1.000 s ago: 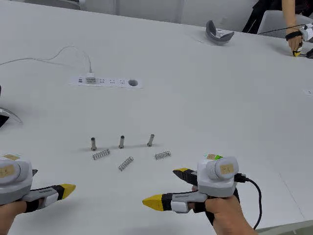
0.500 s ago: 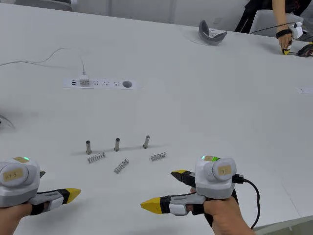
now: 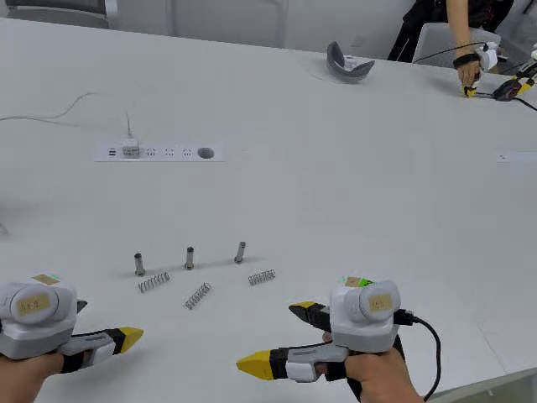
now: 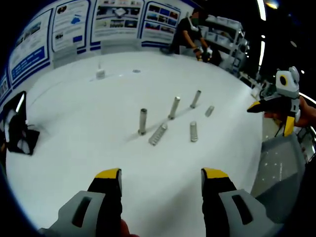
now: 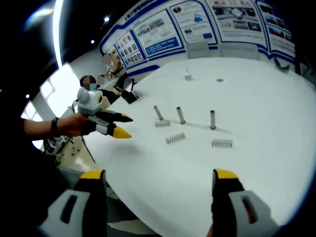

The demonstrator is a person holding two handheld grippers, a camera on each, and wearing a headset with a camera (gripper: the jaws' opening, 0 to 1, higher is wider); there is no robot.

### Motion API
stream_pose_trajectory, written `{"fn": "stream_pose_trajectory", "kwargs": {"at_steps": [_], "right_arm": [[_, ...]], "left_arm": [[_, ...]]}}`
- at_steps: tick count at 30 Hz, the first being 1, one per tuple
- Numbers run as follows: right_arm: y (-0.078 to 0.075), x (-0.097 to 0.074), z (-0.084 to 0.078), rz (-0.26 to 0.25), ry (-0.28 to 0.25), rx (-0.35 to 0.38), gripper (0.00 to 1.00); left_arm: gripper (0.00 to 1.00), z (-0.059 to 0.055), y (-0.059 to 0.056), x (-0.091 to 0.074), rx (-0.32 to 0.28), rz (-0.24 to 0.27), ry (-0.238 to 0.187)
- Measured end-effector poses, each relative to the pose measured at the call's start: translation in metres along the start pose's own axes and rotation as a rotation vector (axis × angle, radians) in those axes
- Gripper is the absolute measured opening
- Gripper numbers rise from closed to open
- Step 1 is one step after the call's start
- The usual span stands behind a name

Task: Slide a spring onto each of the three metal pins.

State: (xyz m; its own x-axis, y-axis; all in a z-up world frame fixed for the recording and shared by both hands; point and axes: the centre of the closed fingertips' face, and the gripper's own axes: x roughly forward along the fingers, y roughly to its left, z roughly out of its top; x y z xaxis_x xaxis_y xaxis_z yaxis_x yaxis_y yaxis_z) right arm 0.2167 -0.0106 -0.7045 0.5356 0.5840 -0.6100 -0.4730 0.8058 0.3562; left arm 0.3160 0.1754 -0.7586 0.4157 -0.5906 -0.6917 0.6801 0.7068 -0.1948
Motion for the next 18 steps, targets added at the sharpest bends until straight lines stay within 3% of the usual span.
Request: {"fn": "stream_pose_trajectory", "kwargs": {"at_steps": [7, 18], "right_arm": [[-0.001, 0.000, 0.000, -0.002, -0.001, 0.002, 0.89], [-0.002, -0.003, -0.002, -0.006, 0.001, 0.003, 0.89]], "left_arm": [[0.63, 0.004, 0.003, 0.006, -0.004, 0.001, -0.005], [0.49, 0.013, 0.006, 0.019, -0.040, 0.008, -0.040]]}}
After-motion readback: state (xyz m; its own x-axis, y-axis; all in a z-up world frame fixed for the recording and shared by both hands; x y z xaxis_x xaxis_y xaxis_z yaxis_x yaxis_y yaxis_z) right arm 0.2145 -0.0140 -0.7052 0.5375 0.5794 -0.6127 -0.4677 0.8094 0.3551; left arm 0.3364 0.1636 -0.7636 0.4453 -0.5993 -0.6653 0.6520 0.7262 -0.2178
